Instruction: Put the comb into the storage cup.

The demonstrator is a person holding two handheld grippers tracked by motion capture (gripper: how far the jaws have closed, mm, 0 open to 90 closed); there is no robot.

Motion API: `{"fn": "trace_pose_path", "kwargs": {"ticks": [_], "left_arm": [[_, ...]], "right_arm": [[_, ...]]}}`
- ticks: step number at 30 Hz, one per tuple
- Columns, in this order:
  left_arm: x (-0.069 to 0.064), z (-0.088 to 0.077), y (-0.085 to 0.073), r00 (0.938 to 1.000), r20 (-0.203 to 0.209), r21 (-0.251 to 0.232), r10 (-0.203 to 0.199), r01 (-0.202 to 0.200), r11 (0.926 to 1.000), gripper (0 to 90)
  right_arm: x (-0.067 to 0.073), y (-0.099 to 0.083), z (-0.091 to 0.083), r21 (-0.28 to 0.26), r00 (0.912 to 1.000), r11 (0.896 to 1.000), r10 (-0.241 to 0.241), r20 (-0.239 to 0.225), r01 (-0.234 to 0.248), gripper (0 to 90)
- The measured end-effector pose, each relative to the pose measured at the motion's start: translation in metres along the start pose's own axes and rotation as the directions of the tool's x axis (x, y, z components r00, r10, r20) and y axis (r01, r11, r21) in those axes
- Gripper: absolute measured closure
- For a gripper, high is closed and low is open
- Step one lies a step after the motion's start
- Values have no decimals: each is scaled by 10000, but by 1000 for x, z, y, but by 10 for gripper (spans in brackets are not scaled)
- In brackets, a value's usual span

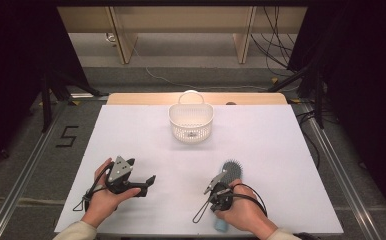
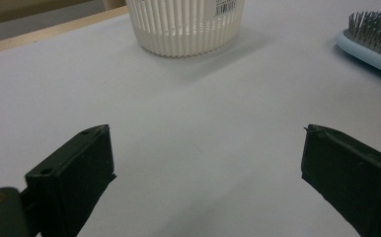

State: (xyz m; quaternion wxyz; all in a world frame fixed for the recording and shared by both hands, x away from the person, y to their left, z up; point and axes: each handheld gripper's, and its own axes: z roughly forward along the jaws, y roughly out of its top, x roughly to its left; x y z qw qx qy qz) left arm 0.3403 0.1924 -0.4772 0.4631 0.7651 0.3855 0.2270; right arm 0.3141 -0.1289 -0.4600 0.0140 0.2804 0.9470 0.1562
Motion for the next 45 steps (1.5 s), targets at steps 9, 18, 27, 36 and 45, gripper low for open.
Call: {"fn": "trace_pose_path", "kwargs": {"ticks": [9, 18, 27, 36, 45], "left_arm": [[0, 0, 0, 10000, 3, 0, 0, 0, 10000, 55], [-1, 1, 0, 10000, 17, 35, 36, -36, 10000, 56], [0, 1, 0, 10000, 29, 22, 19, -19, 10000, 56], [-1, 1, 0, 10000, 33, 35, 20, -20, 10000, 56], [-1, 1, 0, 10000, 45, 32, -1, 0, 10000, 57]], "right_arm": [[-7, -15, -7, 286, 9998, 9994, 181, 67, -183, 900], [-24, -42, -18, 453, 9960, 9951, 868, 224, -878, 900], [-37, -51, -23, 535, 9899, 9890, 1361, 407, -1382, 900], [-49, -59, -27, 651, 9840, 9830, 1683, 577, -1720, 900], [-49, -63, -30, 258, 9838, 9840, 1750, 395, -1761, 882]]}}
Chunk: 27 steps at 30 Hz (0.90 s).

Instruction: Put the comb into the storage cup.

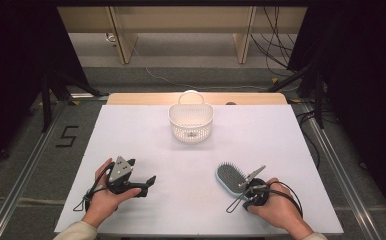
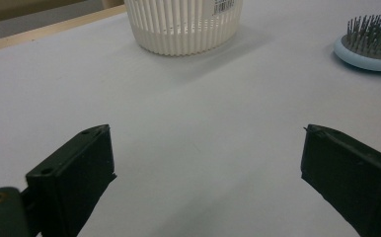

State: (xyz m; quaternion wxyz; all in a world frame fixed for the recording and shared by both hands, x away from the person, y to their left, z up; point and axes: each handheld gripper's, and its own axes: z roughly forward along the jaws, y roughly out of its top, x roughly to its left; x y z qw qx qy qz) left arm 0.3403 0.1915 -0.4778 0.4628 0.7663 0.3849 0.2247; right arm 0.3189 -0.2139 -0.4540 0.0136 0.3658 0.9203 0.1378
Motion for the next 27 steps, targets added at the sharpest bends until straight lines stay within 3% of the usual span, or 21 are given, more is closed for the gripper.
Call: {"fn": "trace_pose_path", "kwargs": {"ticks": [6, 9, 12, 13, 14, 15, 16, 17, 18, 19, 20, 23, 24, 25, 26, 27], "left_arm": [[0, 0, 0, 10000, -13, 2, 1, -1, 10000, 56], [0, 0, 0, 10000, -6, 0, 15, -15, 10000, 57], [0, 0, 0, 10000, -11, -3, 2, -2, 10000, 57], [0, 0, 0, 10000, -7, 3, 7, -7, 10000, 57], [0, 0, 0, 10000, -7, 5, 9, -9, 10000, 56], [0, 0, 0, 10000, -6, -1, 2, -2, 10000, 56], [0, 0, 0, 10000, -10, -1, 9, -9, 10000, 57], [0, 0, 0, 10000, -13, -1, 12, -12, 10000, 57], [0, 0, 0, 10000, -14, -4, 11, -11, 10000, 57], [0, 0, 0, 10000, -13, -5, 26, -27, 10000, 56], [0, 0, 0, 10000, -19, -8, 23, -23, 10000, 56], [0, 0, 0, 10000, -22, 0, 5, -5, 10000, 57], [0, 0, 0, 10000, -24, -2, 11, -11, 10000, 56], [0, 0, 0, 10000, -19, -9, 19, -19, 10000, 56], [0, 0, 0, 10000, -22, -17, 26, -26, 10000, 56], [0, 0, 0, 10000, -27, -21, 29, -29, 10000, 56]], "right_arm": [[0, 0, -9, -560, 9998, 9983, -147, -145, 139, 828], [-1, -1, -15, -1049, 9990, 9945, -101, -434, 55, 785], [-4, -4, -28, -2133, 9968, 9769, -280, -753, 114, 696], [-4, -4, -28, -2133, 9968, 9769, -280, -753, 114, 696], [-7, -4, -36, -3020, 9958, 9532, -396, -821, 130, 625], [-7, -4, -36, -3020, 9958, 9532, -396, -821, 130, 625], [-12, -5, -44, -3992, 9961, 9169, -349, -811, -4, 559], [-12, -5, -44, -3992, 9961, 9169, -349, -811, -4, 559], [-14, -5, -47, -4488, 9967, 8936, -260, -772, -115, 520], [-18, -5, -51, -5264, 9968, 8499, -179, -775, -257, 438], [-18, -5, -51, -5264, 9968, 8499, -179, -775, -257, 438], [-20, -5, -53, -6171, 9962, 7868, -623, -612, 113, 289], [-21, -4, -53, -6630, 9962, 7482, -739, -460, 248, 220], [-21, -4, -53, -6630, 9962, 7482, -739, -460, 248, 220], [-22, -4, -53, -6770, 9964, 7357, -722, -450, 228, 198], [-24, -3, -52, -6988, 9968, 7152, -663, -454, 158, 164]]}}
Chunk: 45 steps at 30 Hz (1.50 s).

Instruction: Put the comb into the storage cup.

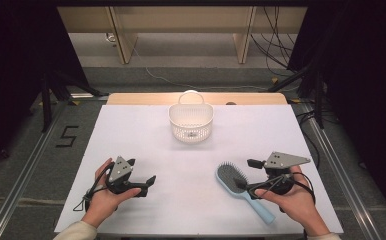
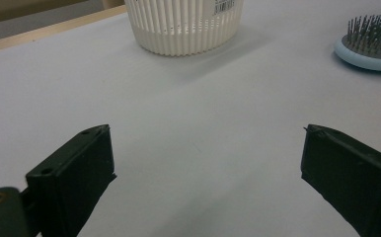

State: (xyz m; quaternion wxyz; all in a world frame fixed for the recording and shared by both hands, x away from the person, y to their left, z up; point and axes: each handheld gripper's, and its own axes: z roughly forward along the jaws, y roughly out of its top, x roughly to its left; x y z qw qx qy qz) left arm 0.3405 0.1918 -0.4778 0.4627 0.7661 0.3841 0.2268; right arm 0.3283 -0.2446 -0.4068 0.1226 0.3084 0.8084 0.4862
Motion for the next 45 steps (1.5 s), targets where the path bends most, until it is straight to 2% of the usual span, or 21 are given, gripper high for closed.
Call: {"fn": "trace_pose_path", "kwargs": {"ticks": [7, 12, 14, 17, 18, 22, 25, 26, 27, 28, 32, 33, 34, 35, 38, 39, 41, 42, 43, 44, 45], "left_arm": [[0, 0, 0, 10000, -10, -16, -23, 23, 10000, 56], [0, 0, 0, 10000, 5, -17, -41, 41, 10000, 56], [0, 0, 0, 10000, 13, -12, -25, 25, 10000, 56], [0, 0, 0, 10000, 5, -15, -48, 48, 10000, 56], [0, 0, 0, 10000, 5, -17, -55, 55, 10000, 56], [0, 0, 0, 10000, 14, -14, -50, 50, 10000, 56], [0, 0, 0, 10000, 14, -7, -39, 39, 10000, 56], [0, 0, 0, 10000, 26, -5, -33, 33, 10000, 56], [0, 0, 0, 10000, 33, -4, -29, 29, 10000, 56], [0, 0, 1, 10000, 43, -6, -30, 30, 10000, 56], [-1, 0, 1, 10000, 33, -7, -36, 36, 10000, 56], [-1, 0, 1, 10000, 33, -7, -35, 35, 10000, 56], [-1, 0, 1, 10000, 37, -4, -42, 42, 10000, 56], [-1, 0, 1, 10000, 44, -5, -33, 33, 10000, 56], [-1, 0, 1, 10000, 66, 8, 9, -9, 10000, 56], [-1, 0, 1, 10000, 54, 4, 21, -21, 10000, 56], [-1, 0, 1, 10000, 54, -2, 15, -15, 10000, 56], [-1, 1, 1, 10000, 52, -3, 20, -20, 10000, 56], [-1, 1, 1, 10000, 60, -6, 14, -14, 10000, 57], [-1, 1, 1, 10000, 57, -5, 17, -17, 10000, 57], [-1, 0, 1, 10000, 55, -11, 21, -21, 10000, 57]], "right_arm": [[-7, -1, 5, 331, 9983, 9994, -105, 567, 86, 145], [-10, -3, 6, 1185, 9962, 9929, -159, 854, 57, 146], [-13, -3, 6, 1706, 9950, 9853, -152, 988, -19, 153], [-15, -4, 6, 2018, 9949, 9794, -194, 990, -10, 154], [-15, -5, 6, 2406, 9953, 9706, -301, 918, 72, 156], [-17, -6, 7, 2820, 9956, 9593, -388, 847, 134, 157], [-18, -9, 7, 3549, 9957, 9348, -471, 792, 160, 160], [-18, -9, 7, 3549, 9957, 9348, -471, 792, 160, 160], [-18, -11, 9, 4073, 9965, 9132, -425, 720, 95, 168], [-18, -11, 9, 4073, 9965, 9132, -425, 720, 95, 168], [-16, -15, 17, 5163, 9983, 8563, -205, 545, -106, 192], [-14, -16, 21, 5570, 9986, 8303, -104, 519, -203, 210], [-14, -17, 23, 5737, 9988, 8189, -126, 465, -163, 230], [-14, -17, 23, 5737, 9988, 8189, -126, 465, -163, 230], [-11, -18, 27, 5968, 9989, 8018, 32, 467, -304, 255], [-11, -18, 27, 5968, 9989, 8018, 32, 467, -304, 255], [-9, -18, 31, 6236, 9989, 7809, 105, 463, -372, 264], [-9, -18, 31, 6236, 9989, 7809, 105, 463, -372, 264], [-9, -18, 35, 6453, 9984, 7629, 40, 559, -392, 271], [-9, -18, 35, 6453, 9984, 7629, 40, 559, -392, 271], [-8, -18, 37, 6552, 9980, 7541, 46, 637, -453, 275]]}}
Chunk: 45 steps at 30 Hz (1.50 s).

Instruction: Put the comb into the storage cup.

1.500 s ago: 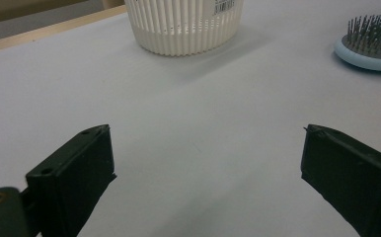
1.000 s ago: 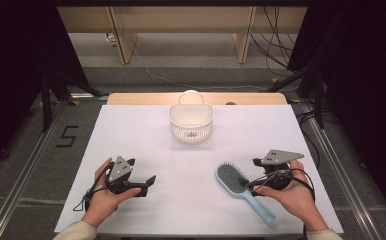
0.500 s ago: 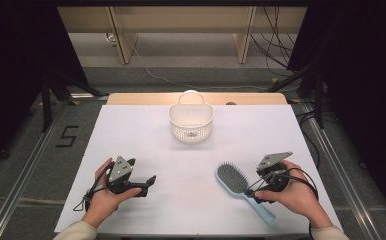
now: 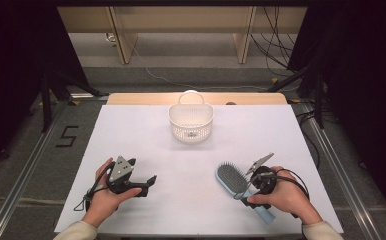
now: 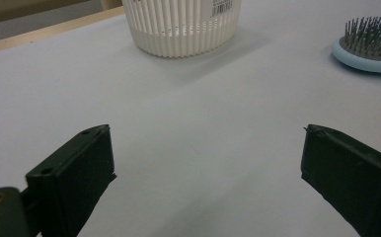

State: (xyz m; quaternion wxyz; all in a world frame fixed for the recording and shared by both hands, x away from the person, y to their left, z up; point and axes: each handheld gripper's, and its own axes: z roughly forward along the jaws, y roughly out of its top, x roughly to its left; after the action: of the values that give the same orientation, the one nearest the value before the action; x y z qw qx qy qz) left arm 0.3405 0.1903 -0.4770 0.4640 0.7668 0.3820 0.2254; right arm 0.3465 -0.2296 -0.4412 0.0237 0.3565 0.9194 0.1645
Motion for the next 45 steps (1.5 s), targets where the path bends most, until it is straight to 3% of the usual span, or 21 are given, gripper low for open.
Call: {"fn": "trace_pose_path", "kwargs": {"ticks": [6, 16, 23, 27, 45], "left_arm": [[-1, 0, 0, 10000, 28, 0, 5, -5, 10000, 56], [-1, 0, 0, 10000, 32, 7, 41, -41, 10000, 57], [-1, 0, 0, 10000, 50, -6, 61, -61, 10000, 57], [-1, 0, 1, 9999, 70, -8, 76, -76, 10000, 59], [-1, 0, 0, 9999, 95, 1, 79, -79, 10000, 60]], "right_arm": [[5, 8, 9, 458, 9994, 9984, 339, 117, -344, 314], [7, 13, 13, 1109, 9986, 9936, 180, 490, -233, 325], [10, 15, 19, 1479, 9986, 9884, 271, 465, -337, 359], [10, 17, 22, 1749, 9969, 9841, 172, 771, -305, 375], [11, 23, 24, 2010, 9908, 9764, 552, 1238, -795, 491]]}}
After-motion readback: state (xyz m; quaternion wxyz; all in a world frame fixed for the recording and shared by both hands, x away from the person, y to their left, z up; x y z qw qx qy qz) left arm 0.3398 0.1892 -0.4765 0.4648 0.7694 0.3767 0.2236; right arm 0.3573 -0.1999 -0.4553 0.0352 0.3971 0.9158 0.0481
